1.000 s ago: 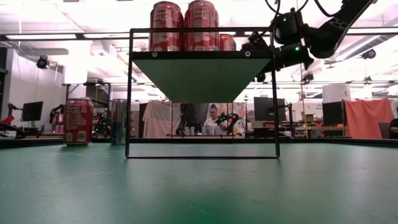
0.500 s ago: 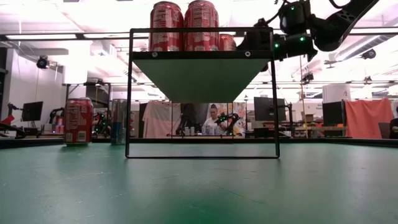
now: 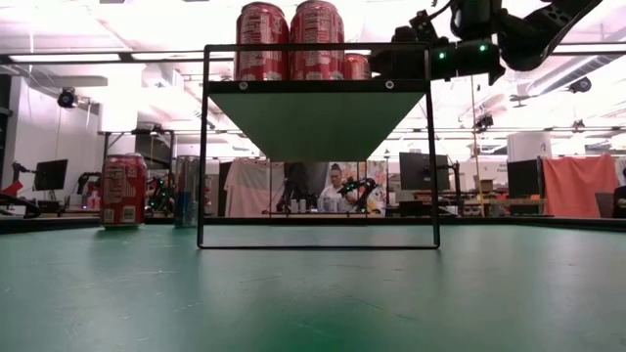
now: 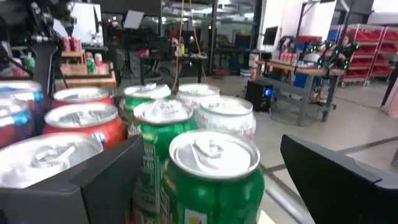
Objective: Place canned beverage on shelf
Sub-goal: Put the green can on the shelf
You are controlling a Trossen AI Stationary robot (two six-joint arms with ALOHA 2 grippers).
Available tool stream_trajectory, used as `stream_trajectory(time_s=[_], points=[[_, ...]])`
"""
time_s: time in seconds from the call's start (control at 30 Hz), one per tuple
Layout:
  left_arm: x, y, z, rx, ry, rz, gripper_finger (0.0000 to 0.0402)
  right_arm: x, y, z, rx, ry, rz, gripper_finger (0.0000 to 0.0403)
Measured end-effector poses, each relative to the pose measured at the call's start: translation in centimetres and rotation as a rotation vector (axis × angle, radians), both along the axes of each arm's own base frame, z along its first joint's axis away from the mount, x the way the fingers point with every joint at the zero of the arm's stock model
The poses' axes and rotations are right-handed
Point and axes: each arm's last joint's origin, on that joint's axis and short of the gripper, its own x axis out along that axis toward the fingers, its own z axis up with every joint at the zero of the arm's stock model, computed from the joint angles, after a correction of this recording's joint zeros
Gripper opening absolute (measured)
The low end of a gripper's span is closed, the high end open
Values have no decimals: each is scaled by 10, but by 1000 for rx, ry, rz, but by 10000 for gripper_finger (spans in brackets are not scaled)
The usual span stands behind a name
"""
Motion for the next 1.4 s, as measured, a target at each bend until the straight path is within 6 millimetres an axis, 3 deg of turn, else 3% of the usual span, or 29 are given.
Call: stream_trajectory(time_s=[0.23, 0.6, 0.7, 0.9, 1.1, 1.4], points=[[5, 1, -3, -21, 14, 23, 294, -8, 5, 17, -31, -91, 3, 370], [17, 2, -20, -55, 161, 104, 294, -25, 15, 40, 68, -221, 31, 370], [18, 2, -27, -73, 226, 105, 291, -30, 18, 42, 89, -205, 23, 370], [16, 3, -39, -113, 327, 110, 268, -33, 15, 42, 343, -32, -142, 359], [16, 3, -46, -132, 367, 108, 228, -25, 7, 42, 548, 117, -326, 294], [21, 15, -73, -152, 367, 179, 137, -5, -6, 35, 644, 218, -379, 123]])
